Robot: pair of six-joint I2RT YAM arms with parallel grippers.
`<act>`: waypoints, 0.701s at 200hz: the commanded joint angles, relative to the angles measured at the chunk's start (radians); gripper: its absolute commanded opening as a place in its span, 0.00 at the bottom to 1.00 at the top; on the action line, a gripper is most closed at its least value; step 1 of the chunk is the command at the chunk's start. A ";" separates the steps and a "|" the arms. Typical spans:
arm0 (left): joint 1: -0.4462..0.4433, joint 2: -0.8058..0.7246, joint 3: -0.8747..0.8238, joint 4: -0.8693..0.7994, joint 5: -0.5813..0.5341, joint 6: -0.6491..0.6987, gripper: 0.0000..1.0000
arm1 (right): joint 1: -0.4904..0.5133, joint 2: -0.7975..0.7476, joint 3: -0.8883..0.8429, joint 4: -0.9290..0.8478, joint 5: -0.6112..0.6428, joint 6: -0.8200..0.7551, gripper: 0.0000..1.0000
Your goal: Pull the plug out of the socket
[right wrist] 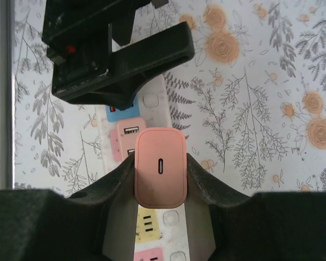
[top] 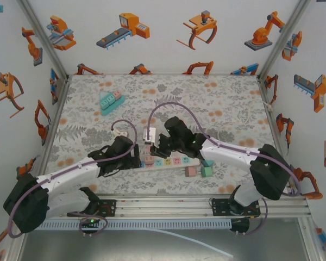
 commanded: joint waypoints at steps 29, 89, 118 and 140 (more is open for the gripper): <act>-0.007 -0.071 0.018 -0.115 -0.014 0.029 0.82 | 0.005 -0.193 -0.127 0.220 0.116 0.364 0.04; -0.007 -0.193 0.063 -0.131 0.046 0.114 0.91 | 0.065 -0.334 -0.246 0.195 0.523 1.014 0.04; -0.008 -0.289 0.085 -0.120 0.156 0.202 0.94 | 0.143 -0.372 -0.318 0.191 0.706 1.259 0.04; -0.009 -0.330 0.159 -0.168 0.224 0.305 0.96 | 0.214 -0.382 -0.373 0.187 0.848 1.454 0.04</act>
